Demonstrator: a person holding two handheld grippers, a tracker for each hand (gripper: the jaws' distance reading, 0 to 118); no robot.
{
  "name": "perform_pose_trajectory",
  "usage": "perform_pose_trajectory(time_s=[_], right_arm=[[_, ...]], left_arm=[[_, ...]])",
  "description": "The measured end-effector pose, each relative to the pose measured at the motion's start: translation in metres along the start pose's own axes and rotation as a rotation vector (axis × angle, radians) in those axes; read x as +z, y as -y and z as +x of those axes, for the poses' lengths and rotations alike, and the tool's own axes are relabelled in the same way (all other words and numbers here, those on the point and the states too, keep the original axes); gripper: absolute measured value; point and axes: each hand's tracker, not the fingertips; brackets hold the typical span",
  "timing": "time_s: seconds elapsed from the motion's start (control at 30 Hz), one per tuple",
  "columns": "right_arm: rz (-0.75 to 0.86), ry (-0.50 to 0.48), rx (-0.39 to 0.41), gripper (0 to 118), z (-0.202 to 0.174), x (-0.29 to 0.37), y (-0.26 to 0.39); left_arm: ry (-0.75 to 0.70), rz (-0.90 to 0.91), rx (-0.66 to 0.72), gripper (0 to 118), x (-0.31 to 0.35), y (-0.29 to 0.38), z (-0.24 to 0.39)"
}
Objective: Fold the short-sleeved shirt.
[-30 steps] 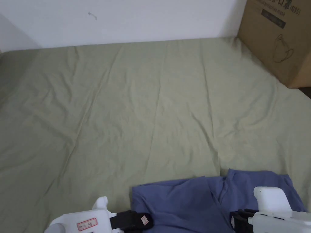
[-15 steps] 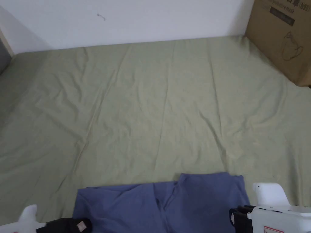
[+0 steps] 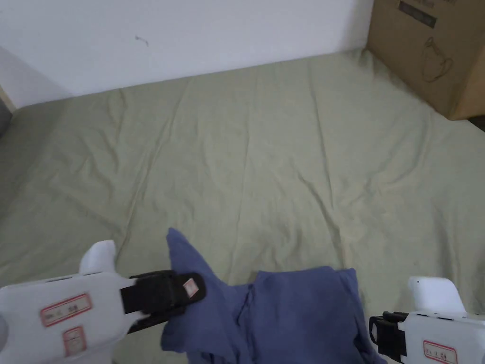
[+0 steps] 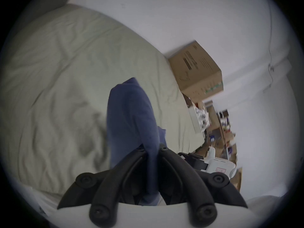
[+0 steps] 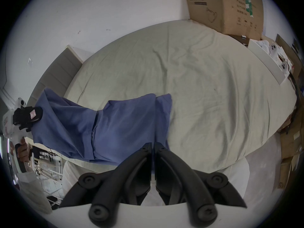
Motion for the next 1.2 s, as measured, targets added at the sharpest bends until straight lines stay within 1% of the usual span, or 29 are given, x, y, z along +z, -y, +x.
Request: perform_pose_trajectory(time_s=[0.03,0.13,0.17,0.2,0.23,0.27,0.3,0.33,0.37,0.4,0.43,0.53,0.6,0.63,0.67,0.7,0.73,0.77,0.8,0.87,0.93,1.07,1.13,1.2], right_arm=[[0.005,0.001,-0.014,3,0.006,0.002,0.001],[0.016,0.015,-0.049,3,0.027,0.009,0.004],[0.02,0.022,-0.061,3,0.033,0.011,0.005],[0.023,0.032,-0.076,3,0.04,0.013,0.007],[0.025,0.042,-0.093,3,0.047,0.016,0.01],[0.028,0.049,-0.109,3,0.053,0.019,0.012],[0.029,0.057,-0.128,3,0.061,0.021,0.015],[0.028,0.066,-0.15,3,0.068,0.023,0.018],[0.027,0.072,-0.167,3,0.074,0.023,0.02],[0.025,0.078,-0.186,3,0.08,0.024,0.023],[0.021,0.087,-0.206,3,0.085,0.023,0.025],[0.016,0.097,-0.243,3,0.096,0.022,0.03],[0.014,0.095,-0.252,3,0.099,0.021,0.03],[0.014,0.096,-0.252,3,0.098,0.021,0.03],[0.015,0.097,-0.25,3,0.098,0.02,0.03],[0.016,0.096,-0.246,3,0.097,0.02,0.029],[0.018,0.092,-0.242,3,0.096,0.019,0.028],[0.019,0.089,-0.239,3,0.095,0.018,0.027],[0.017,0.086,-0.233,3,0.092,0.017,0.026],[0.014,0.08,-0.22,3,0.089,0.014,0.025],[0.007,0.076,-0.206,3,0.084,0.011,0.024],[-0.006,0.076,-0.189,3,0.08,0.009,0.025],[-0.01,0.08,-0.187,3,0.08,0.009,0.025],[-0.014,0.086,-0.189,3,0.081,0.01,0.026]], left_arm=[[0.008,-0.034,-0.045,9,-0.017,-0.001,0.014],[0.031,-0.116,-0.076,9,-0.07,0.001,0.034],[0.017,-0.136,-0.071,12,-0.087,0.003,0.039],[0.001,-0.163,-0.081,17,-0.107,0.006,0.042],[0.004,-0.207,-0.119,28,-0.126,0.01,0.045],[0.004,-0.247,-0.128,48,-0.14,0.014,0.048],[0.035,-0.297,-0.144,56,-0.157,0.02,0.05],[0.075,-0.345,-0.143,56,-0.172,0.026,0.052],[0.1,-0.372,-0.118,93,-0.183,0.032,0.053],[0.122,-0.405,-0.118,113,-0.192,0.036,0.054],[0.107,-0.411,-0.12,118,-0.195,0.039,0.055],[0.073,-0.376,-0.11,115,-0.193,0.037,0.049],[0.018,-0.338,-0.073,114,-0.182,0.029,0.039],[-0.003,-0.32,-0.053,111,-0.174,0.025,0.033],[-0.005,-0.292,-0.036,100,-0.166,0.021,0.026],[-0.015,-0.261,-0.027,83,-0.156,0.018,0.019],[-0.043,-0.222,-0.016,57,-0.147,0.016,0.012],[-0.072,-0.2,-0.011,23,-0.142,0.015,0.007],[-0.105,-0.189,-0.014,12,-0.138,0.015,0.0],[-0.164,-0.176,-0.005,11,-0.136,0.019,-0.011],[-0.158,-0.211,-0.001,11,-0.144,0.026,-0.017],[-0.035,-0.281,0.013,11,-0.174,0.044,-0.009],[-0.004,-0.321,-0.004,10,-0.197,0.052,0.0],[-0.026,-0.379,-0.03,8,-0.222,0.063,0.009]])
